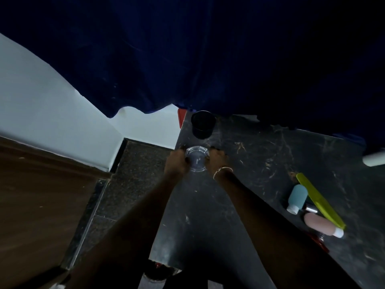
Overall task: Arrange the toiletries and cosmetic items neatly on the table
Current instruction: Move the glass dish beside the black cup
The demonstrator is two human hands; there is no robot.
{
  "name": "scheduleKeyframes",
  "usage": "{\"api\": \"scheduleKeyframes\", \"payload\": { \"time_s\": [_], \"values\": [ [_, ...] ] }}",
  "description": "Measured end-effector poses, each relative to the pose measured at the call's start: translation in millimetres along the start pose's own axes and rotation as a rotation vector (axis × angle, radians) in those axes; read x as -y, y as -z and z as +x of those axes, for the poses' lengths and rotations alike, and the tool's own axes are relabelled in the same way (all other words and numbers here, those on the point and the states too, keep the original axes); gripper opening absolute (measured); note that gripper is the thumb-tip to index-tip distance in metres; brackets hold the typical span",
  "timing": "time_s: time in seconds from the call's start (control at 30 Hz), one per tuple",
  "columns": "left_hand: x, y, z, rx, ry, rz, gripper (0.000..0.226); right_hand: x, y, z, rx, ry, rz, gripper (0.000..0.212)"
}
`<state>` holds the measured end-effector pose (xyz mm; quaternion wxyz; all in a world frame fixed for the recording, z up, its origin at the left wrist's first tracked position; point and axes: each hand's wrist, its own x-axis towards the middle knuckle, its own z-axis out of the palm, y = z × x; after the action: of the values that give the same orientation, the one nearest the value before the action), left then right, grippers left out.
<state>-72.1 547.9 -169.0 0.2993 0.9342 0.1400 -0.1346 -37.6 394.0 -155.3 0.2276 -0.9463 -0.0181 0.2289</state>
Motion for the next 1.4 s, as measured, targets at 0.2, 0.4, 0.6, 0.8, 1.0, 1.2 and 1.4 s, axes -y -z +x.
{"api": "scheduleKeyframes", "payload": {
  "time_s": [0.2, 0.4, 0.6, 0.8, 1.0, 1.2, 1.4],
  "values": [
    [8.8, -2.6, 5.8, -0.016, -0.009, -0.026, 0.055, 2.5, -8.3, 7.3, 0.02, -0.001, -0.015, 0.034],
    [12.0, -5.2, 4.9, 0.018, 0.014, -0.005, 0.044, 0.2, -10.8, 9.0, 0.02, 0.017, -0.054, 0.038],
    [8.4, -10.1, 2.9, 0.002, 0.082, 0.0, 0.045, 2.9, -12.2, 9.0, 0.016, -0.021, -0.036, 0.039],
    [10.7, -11.1, -7.7, -0.036, 0.107, -0.039, 0.031, -0.7, -13.5, 4.2, 0.02, -0.054, 0.052, 0.029],
    [23.2, -4.2, -39.0, -0.096, 0.022, 0.036, 0.055, -37.4, -12.8, -21.2, -0.019, 0.045, 0.123, 0.047],
    [13.8, -17.1, -87.5, -0.197, -0.217, 0.235, 0.06, -70.5, -15.0, -76.1, -0.123, 0.19, 0.011, 0.067],
    [-5.0, -49.9, -126.0, -0.111, -0.362, 0.308, 0.072, -108.0, -11.9, -137.9, -0.251, 0.241, -0.171, 0.069]
  ]
}}
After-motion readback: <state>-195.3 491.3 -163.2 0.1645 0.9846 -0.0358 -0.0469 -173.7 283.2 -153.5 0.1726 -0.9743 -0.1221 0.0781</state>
